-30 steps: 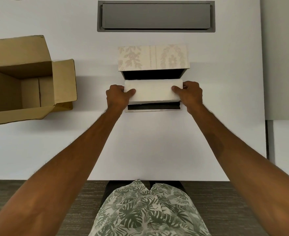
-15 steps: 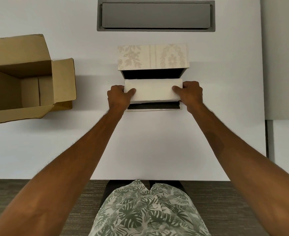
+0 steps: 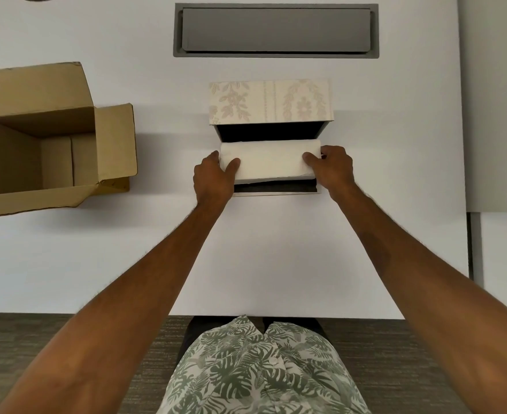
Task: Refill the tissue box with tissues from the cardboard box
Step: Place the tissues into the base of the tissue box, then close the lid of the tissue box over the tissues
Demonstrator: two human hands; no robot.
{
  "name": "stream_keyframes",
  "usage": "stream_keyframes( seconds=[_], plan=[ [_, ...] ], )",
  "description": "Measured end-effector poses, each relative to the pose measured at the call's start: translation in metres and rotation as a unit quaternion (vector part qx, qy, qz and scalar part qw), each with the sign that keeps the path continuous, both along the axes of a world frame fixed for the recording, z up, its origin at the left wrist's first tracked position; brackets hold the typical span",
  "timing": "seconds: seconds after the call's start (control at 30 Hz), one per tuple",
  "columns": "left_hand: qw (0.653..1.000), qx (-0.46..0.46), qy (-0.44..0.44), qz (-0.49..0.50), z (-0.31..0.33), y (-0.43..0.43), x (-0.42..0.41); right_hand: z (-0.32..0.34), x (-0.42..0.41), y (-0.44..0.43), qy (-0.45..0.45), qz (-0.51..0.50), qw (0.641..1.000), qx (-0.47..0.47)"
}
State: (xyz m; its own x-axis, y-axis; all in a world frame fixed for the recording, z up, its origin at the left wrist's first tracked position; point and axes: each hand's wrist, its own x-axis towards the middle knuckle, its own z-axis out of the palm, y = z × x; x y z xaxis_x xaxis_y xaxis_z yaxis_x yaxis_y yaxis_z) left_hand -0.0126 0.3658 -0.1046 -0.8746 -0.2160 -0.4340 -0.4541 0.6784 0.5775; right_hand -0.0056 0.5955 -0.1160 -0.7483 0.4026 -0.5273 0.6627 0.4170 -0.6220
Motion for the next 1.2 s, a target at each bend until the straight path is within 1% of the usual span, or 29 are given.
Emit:
stream_keyframes(
  seconds=[0.13,0.17,0.2,0.23,0.27,0.33,0.4,0.47,0.53,0.63,0.67,0.73,0.8,0.87,0.93,1.0,1.1,1.2],
  plan=[
    [0.999,0.019,0.022,0.044,0.004,0.000,0.008,-0.001,0.001,0.000,0.002,0.000,1.000,0.003],
    [0.999,0.007,0.042,0.033,0.004,-0.001,0.011,-0.001,0.001,0.000,0.001,0.000,1.000,0.004],
    [0.997,-0.019,0.077,0.001,0.004,-0.003,0.015,-0.001,0.001,0.000,-0.001,0.002,1.000,0.005],
    [0.990,-0.054,0.123,-0.053,0.004,-0.005,0.020,0.000,0.001,0.000,-0.001,0.004,1.000,0.006],
    [0.974,-0.090,0.169,-0.118,0.002,-0.007,0.025,0.000,0.001,0.000,0.002,0.006,1.000,0.008],
    [0.929,-0.142,0.236,-0.246,-0.006,-0.012,0.031,0.002,0.002,0.001,0.011,0.008,1.000,0.010],
    [0.895,-0.170,0.258,-0.321,-0.019,-0.015,0.033,0.003,0.003,0.001,0.017,0.014,1.000,0.017],
    [0.882,-0.195,0.250,-0.348,-0.027,-0.016,0.034,0.009,0.004,0.002,0.019,0.006,1.000,0.021],
    [0.881,-0.205,0.231,-0.357,-0.029,-0.017,0.033,0.016,0.003,0.007,0.046,-0.028,0.998,0.024],
    [0.885,-0.207,0.204,-0.364,-0.026,-0.017,0.031,0.028,-0.002,0.017,0.149,-0.097,0.983,0.048],
    [0.885,-0.209,0.197,-0.365,-0.024,-0.017,0.030,0.033,-0.005,0.020,0.187,-0.103,0.975,0.060],
    [0.885,-0.212,0.184,-0.370,-0.022,-0.016,0.029,0.040,-0.015,0.025,0.257,-0.078,0.959,0.085],
    [0.887,-0.212,0.171,-0.374,-0.019,-0.016,0.029,0.046,-0.028,0.029,0.300,-0.028,0.948,0.099],
    [0.887,-0.211,0.162,-0.377,-0.017,-0.015,0.029,0.052,-0.044,0.032,0.294,0.047,0.949,0.104],
    [0.889,-0.211,0.154,-0.376,-0.016,-0.015,0.029,0.057,-0.061,0.034,0.241,0.125,0.957,0.106],
    [0.891,-0.208,0.148,-0.375,-0.015,-0.013,0.029,0.061,-0.074,0.034,0.178,0.178,0.962,0.105],
    [0.895,-0.200,0.151,-0.370,-0.013,-0.013,0.032,0.064,-0.084,0.034,0.128,0.221,0.961,0.108],
    [0.900,-0.194,0.138,-0.366,-0.013,-0.013,0.034,0.061,-0.083,0.034,0.134,0.217,0.961,0.107]
  ],
)
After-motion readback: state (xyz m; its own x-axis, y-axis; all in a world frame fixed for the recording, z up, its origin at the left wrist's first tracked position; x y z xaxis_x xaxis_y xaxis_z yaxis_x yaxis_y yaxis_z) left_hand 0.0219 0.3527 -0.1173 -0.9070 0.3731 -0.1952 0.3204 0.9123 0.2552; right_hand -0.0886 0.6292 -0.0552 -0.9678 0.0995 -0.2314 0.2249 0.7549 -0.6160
